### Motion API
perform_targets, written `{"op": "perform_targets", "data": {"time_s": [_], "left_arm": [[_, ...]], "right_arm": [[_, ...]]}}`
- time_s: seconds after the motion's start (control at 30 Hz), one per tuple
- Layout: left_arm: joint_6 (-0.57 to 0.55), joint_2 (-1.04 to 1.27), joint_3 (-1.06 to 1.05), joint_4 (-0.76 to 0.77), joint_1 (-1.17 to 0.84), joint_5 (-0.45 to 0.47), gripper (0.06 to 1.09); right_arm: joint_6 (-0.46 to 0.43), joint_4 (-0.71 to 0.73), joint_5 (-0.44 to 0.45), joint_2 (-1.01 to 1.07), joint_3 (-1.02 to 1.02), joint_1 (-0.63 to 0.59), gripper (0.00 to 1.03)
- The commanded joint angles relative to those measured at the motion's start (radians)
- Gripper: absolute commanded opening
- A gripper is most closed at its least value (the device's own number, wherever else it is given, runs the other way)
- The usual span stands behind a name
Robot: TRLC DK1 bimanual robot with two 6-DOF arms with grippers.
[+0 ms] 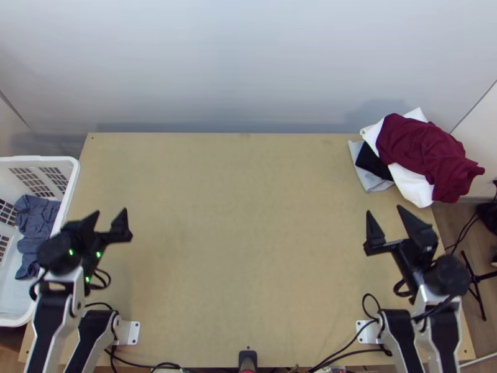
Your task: Fold the t-shirt
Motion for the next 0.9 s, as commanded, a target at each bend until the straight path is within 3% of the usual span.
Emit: {"op": "perform_targets", "data": {"time_s": [0.0, 0.27, 0.53, 0.87], "left_arm": [[0.015, 0.252, 0.208, -0.029, -0.001, -0.026, 1.03], [-0.041, 0.635, 0.632, -0.233, -0.001, -0.027, 1.04], [0.057, 0.819, 0.888, -0.391, -0.019, -0.027, 1.04], [0.055, 1.068, 1.035, -0.431, -0.012, -0.084, 1.04]], "right_arm": [[0.022, -0.143, 0.016, 0.245, 0.263, 0.038, 0.98], [0.068, -0.236, 0.042, 0.564, 0.528, 0.051, 0.98], [0.063, -0.234, 0.068, 0.805, 0.836, 0.045, 0.98], [0.071, -0.183, 0.076, 1.069, 0.918, 0.089, 0.98]]}}
